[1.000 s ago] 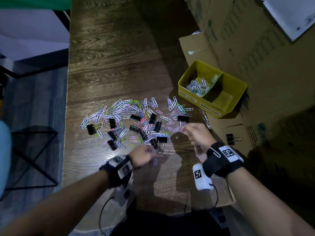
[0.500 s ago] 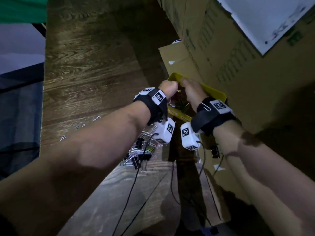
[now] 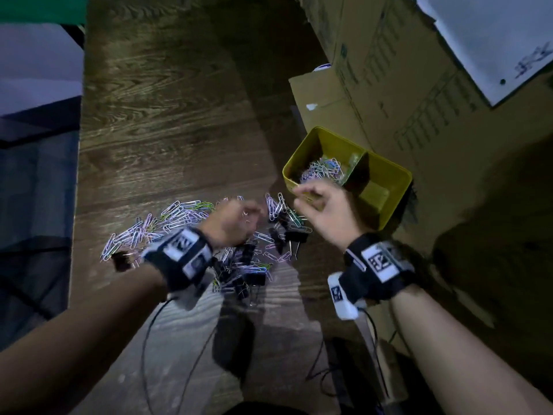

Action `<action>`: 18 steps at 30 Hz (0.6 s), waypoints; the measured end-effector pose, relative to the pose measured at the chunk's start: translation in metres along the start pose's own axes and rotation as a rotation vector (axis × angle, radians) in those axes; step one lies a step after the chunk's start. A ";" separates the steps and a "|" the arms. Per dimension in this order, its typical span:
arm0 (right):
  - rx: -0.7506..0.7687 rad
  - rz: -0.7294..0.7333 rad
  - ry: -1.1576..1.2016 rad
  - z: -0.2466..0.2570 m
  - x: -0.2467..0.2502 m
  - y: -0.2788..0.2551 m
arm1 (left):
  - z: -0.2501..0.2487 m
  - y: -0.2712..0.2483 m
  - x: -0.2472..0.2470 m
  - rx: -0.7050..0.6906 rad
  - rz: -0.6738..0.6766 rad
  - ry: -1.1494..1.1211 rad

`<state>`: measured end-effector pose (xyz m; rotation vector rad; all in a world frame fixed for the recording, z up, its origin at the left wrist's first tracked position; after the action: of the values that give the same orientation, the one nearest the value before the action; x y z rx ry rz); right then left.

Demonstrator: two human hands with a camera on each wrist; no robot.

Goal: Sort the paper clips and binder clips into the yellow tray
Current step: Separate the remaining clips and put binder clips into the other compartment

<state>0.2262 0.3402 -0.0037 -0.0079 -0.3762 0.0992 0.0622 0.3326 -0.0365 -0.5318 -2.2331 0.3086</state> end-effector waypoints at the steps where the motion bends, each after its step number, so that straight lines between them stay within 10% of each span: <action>1: 0.023 0.069 -0.089 -0.003 -0.015 -0.010 | 0.014 -0.014 -0.008 -0.024 0.035 0.129; 5: -0.030 0.318 -0.505 -0.057 -0.066 -0.039 | 0.058 -0.066 -0.051 -0.062 0.102 0.249; 18: -0.008 0.190 -0.711 -0.076 -0.069 -0.034 | 0.049 -0.075 -0.095 0.083 0.056 0.568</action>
<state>0.1934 0.3002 -0.0983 -0.0161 -1.0870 0.2901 0.0607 0.2201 -0.1016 -0.5563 -1.6527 0.2407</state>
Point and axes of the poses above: each hand's wrist, its own y-axis towards the middle knuckle, its own x-axis out of the back of the hand, z = x × y, the point moved 10 cm from there along y, towards the middle knuckle, and after that the axes turned 3 degrees about -z, right-handed, at the moved point
